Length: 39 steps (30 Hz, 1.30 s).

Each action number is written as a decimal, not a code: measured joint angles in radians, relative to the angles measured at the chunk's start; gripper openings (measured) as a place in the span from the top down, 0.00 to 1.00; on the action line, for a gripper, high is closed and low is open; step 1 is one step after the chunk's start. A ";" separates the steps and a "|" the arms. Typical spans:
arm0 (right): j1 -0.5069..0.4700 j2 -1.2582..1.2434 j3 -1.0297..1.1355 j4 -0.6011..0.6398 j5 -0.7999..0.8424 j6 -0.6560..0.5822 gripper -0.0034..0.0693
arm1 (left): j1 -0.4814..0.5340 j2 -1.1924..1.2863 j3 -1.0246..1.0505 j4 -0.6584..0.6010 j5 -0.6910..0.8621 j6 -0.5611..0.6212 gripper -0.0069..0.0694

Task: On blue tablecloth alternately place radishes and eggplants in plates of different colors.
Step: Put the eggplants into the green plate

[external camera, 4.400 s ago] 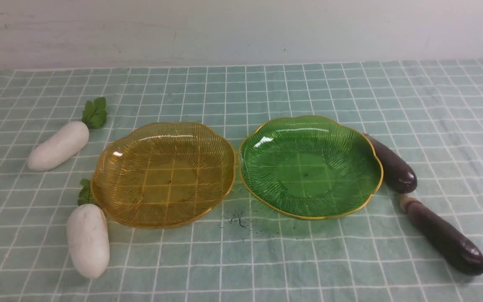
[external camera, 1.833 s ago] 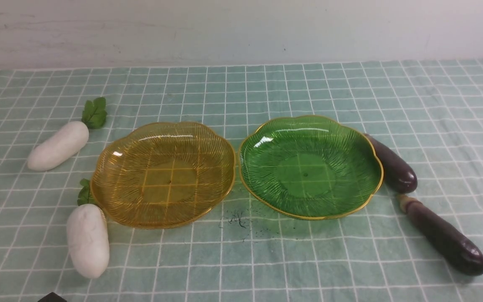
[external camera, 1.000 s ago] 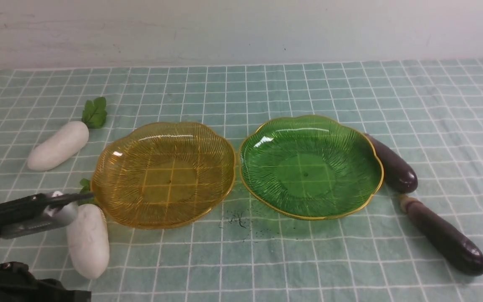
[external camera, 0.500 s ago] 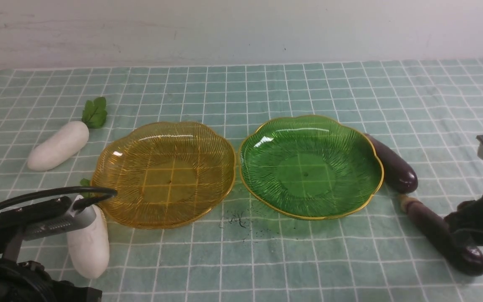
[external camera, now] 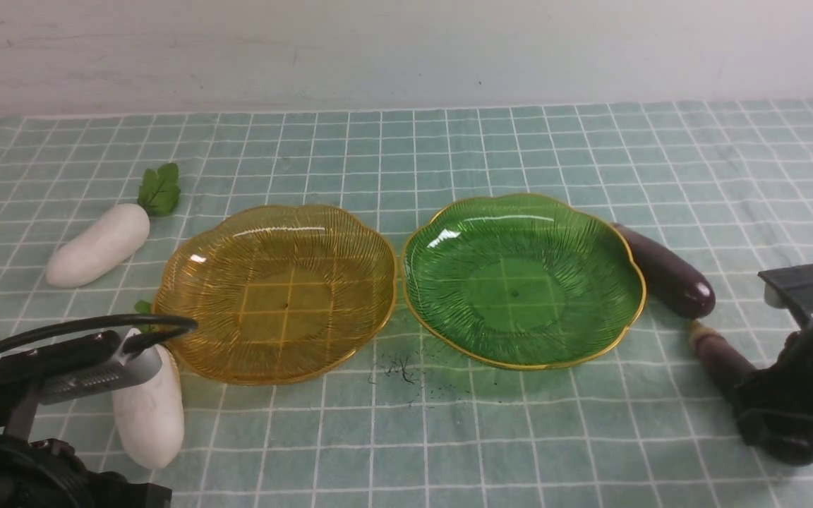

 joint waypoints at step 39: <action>0.155 0.099 -0.260 0.728 -0.155 -0.535 0.16 | 0.000 0.000 0.000 0.000 0.002 -0.008 0.80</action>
